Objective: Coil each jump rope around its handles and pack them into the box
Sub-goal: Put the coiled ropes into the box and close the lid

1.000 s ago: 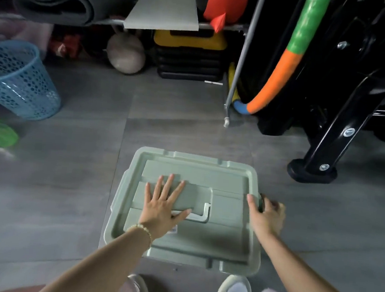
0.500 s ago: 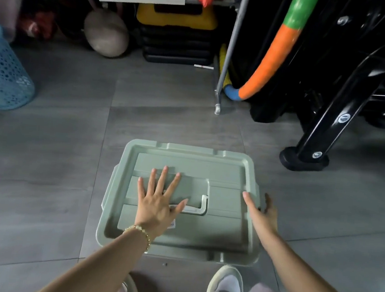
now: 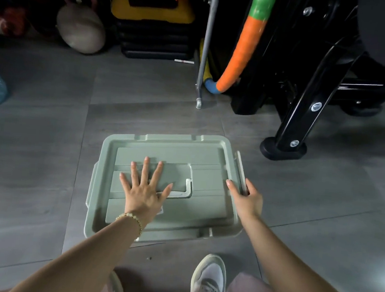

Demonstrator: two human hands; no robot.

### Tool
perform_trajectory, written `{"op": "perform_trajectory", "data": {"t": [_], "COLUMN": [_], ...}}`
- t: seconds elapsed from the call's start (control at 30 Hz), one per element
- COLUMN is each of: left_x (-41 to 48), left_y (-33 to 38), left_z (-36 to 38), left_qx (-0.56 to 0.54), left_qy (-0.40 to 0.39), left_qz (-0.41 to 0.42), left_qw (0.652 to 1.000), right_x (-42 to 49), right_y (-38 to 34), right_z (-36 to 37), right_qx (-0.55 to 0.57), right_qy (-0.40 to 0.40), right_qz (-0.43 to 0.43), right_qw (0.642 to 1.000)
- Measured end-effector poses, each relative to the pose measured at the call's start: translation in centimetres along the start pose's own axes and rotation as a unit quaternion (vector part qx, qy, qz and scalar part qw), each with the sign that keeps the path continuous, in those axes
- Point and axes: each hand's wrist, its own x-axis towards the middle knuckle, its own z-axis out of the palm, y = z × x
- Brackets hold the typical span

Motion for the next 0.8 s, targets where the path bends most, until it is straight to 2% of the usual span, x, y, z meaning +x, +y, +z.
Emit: {"op": "perform_trajectory", "data": {"t": [0.1, 0.17, 0.23, 0.3, 0.37, 0.43, 0.53, 0.6, 0.67, 0.8], "left_x": [0.0, 0.1, 0.0, 0.0, -0.3, -1.0, -2.1, -2.9, -3.4, -2.6], "left_y": [0.0, 0.3, 0.4, 0.1, -0.9, -2.7, -6.5, -9.0, -10.7, -10.9], "left_z": [0.1, -0.2, -0.6, -1.1, -2.0, -2.7, -2.5, -2.0, -1.4, -1.2], "left_qx": [0.004, 0.0, 0.01, 0.018, -0.03, -0.104, -0.152, -0.211, -0.314, -0.501], "left_qy": [-0.003, -0.009, -0.024, -0.026, 0.005, 0.055, 0.11, 0.081, 0.032, 0.0], "left_qz": [-0.004, -0.005, -0.004, 0.003, 0.023, 0.03, -0.047, -0.135, -0.159, -0.197], "left_qw": [1.0, 1.0, 1.0, 1.0, 0.999, 0.993, 0.981, 0.965, 0.936, 0.843], "right_x": [0.3, 0.5, -0.1, -2.1, -4.6, -6.8, -8.8, -9.0, -9.0, -8.3], "right_y": [0.1, -0.3, -1.0, -2.6, -3.7, -4.2, -5.0, -4.9, -4.5, -4.8], "right_z": [0.4, 0.6, 1.1, 2.6, 5.4, 8.5, 11.3, 12.1, 12.5, 12.9], "right_qx": [0.005, -0.036, -0.148, -0.214, -0.223, -0.242, -0.285, -0.322, -0.334, -0.369], "right_qy": [0.004, 0.001, 0.028, 0.026, -0.049, -0.134, -0.181, -0.196, -0.171, -0.158], "right_qz": [-0.007, -0.024, -0.093, -0.208, -0.29, -0.335, -0.372, -0.365, -0.367, -0.366], "right_qw": [1.0, 0.999, 0.984, 0.954, 0.929, 0.901, 0.865, 0.852, 0.852, 0.839]}}
